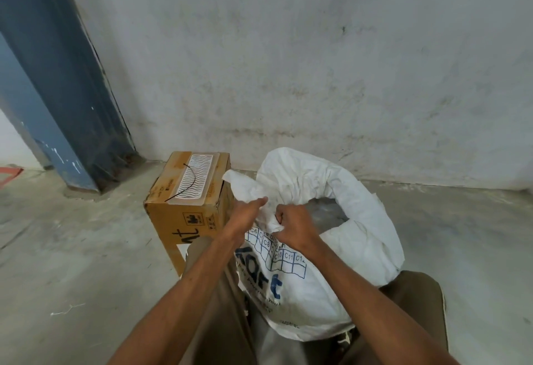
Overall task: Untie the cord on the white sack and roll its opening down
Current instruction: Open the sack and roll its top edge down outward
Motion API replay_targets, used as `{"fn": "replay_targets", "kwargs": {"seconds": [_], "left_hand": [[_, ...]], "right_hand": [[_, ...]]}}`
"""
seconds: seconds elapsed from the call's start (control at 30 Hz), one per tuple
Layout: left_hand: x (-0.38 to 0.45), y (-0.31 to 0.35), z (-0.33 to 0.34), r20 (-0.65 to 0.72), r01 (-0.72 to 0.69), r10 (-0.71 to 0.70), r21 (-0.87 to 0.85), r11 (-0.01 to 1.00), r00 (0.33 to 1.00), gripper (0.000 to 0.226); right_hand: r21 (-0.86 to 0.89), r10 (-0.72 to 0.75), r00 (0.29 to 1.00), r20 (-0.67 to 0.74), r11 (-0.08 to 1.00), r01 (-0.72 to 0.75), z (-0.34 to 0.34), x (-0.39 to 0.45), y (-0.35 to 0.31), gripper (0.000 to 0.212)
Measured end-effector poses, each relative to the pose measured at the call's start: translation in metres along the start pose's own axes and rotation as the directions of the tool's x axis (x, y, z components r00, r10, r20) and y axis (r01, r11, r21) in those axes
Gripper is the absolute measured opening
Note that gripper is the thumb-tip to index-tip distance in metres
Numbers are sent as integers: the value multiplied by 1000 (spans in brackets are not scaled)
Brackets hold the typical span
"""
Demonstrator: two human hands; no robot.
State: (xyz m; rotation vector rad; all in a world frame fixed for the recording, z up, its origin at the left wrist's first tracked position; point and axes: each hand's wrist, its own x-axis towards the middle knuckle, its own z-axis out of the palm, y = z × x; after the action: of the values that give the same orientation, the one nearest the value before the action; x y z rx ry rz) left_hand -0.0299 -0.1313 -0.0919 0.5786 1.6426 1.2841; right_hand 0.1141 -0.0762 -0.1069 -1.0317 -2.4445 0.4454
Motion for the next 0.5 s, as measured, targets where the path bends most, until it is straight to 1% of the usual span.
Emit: {"fn": "replay_targets", "kwargs": {"seconds": [0.03, 0.07, 0.1, 0.17, 0.23, 0.27, 0.3, 0.33, 0.37, 0.4, 0.43, 0.47, 0.5], "left_hand": [[-3, -1, 1, -50, -66, 67, 31, 997, 996, 50], [-6, -3, 2, -103, -106, 104, -7, 994, 989, 42], [-7, -6, 5, -156, -119, 109, -52, 992, 982, 39], [-7, -11, 11, -218, -87, 66, -90, 992, 974, 39], [-1, -14, 14, -231, -29, -12, -173, 985, 973, 34], [2, -15, 14, -224, 19, -80, -261, 965, 971, 34], [4, -16, 14, -194, 71, -152, -370, 926, 969, 34], [6, -17, 13, -162, 114, -214, -477, 872, 963, 35], [10, -20, 12, -138, 146, -263, -553, 820, 955, 34], [13, -23, 10, -130, 170, -300, -588, 791, 945, 35], [15, -25, 10, -112, 193, -325, -609, 769, 939, 37], [19, -28, 10, -97, 215, -342, -611, 762, 935, 39], [21, -30, 10, -80, 227, -345, -613, 757, 935, 41]], "right_hand": [[-85, -33, 999, -8, 996, 32, 3, -1, -2, 16], [-151, -56, 998, -10, 987, 54, 7, -4, -4, 17], [-197, -74, 997, -16, 978, 69, 11, -8, -6, 25], [-255, -107, 994, -26, 962, 97, 20, -17, -9, 42], [-268, -136, 989, -55, 956, 117, 26, -22, -4, 47], [-188, -109, 993, -54, 977, 97, 25, -22, 0, 44], [-83, -69, 995, -66, 995, 64, 23, -20, 3, 40], [13, -35, 998, -49, 999, 36, 19, -18, 5, 38], [91, -9, 1000, -30, 996, 12, 16, -16, 8, 41], [161, 27, 1000, 13, 987, -29, 13, -16, 11, 49], [241, 79, 993, 82, 966, -97, 9, -17, 12, 60], [327, 127, 974, 190, 927, -184, 7, -20, 12, 70], [368, 147, 945, 292, 895, -253, 6, -22, 13, 76]]}}
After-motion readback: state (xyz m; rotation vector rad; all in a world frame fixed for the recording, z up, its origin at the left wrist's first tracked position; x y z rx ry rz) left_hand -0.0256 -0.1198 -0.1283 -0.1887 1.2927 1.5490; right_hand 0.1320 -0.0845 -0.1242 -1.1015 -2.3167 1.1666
